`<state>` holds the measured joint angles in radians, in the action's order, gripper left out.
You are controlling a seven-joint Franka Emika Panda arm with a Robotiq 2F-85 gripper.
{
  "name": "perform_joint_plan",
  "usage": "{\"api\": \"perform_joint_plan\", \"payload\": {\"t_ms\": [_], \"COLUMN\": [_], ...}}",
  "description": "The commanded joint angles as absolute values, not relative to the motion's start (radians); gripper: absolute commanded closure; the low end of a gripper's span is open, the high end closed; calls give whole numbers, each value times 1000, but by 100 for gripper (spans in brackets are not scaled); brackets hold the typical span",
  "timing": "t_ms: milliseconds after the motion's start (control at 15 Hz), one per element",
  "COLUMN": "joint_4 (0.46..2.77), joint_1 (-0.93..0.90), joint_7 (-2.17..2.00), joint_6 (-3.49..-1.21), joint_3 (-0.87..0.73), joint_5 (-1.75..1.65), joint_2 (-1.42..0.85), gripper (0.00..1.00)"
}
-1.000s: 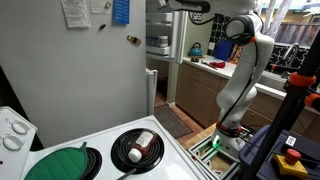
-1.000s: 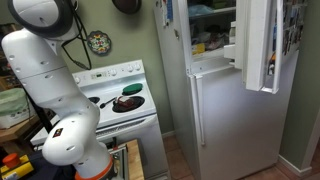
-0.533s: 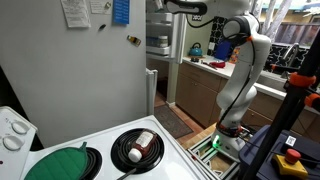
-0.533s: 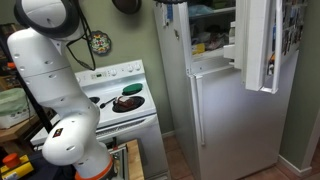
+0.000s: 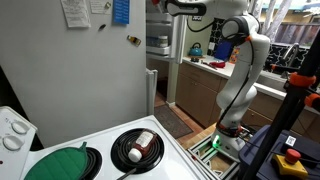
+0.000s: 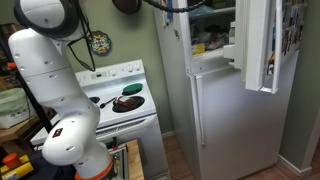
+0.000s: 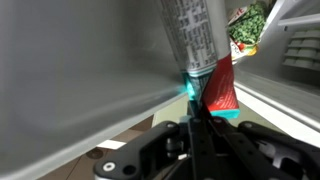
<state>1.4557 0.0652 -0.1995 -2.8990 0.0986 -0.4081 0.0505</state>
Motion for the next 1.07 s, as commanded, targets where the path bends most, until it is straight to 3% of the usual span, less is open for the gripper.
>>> {"api": "perform_joint_plan", "payload": {"t_ms": [0, 1000], "joint_4": [1512, 1470], "joint_1": [70, -12], "joint_7": [-165, -79], "joint_6": [-2883, -2890], "joint_3": [77, 83], "joint_5": [-340, -193], "joint_2": [89, 136], "gripper": [100, 100]}}
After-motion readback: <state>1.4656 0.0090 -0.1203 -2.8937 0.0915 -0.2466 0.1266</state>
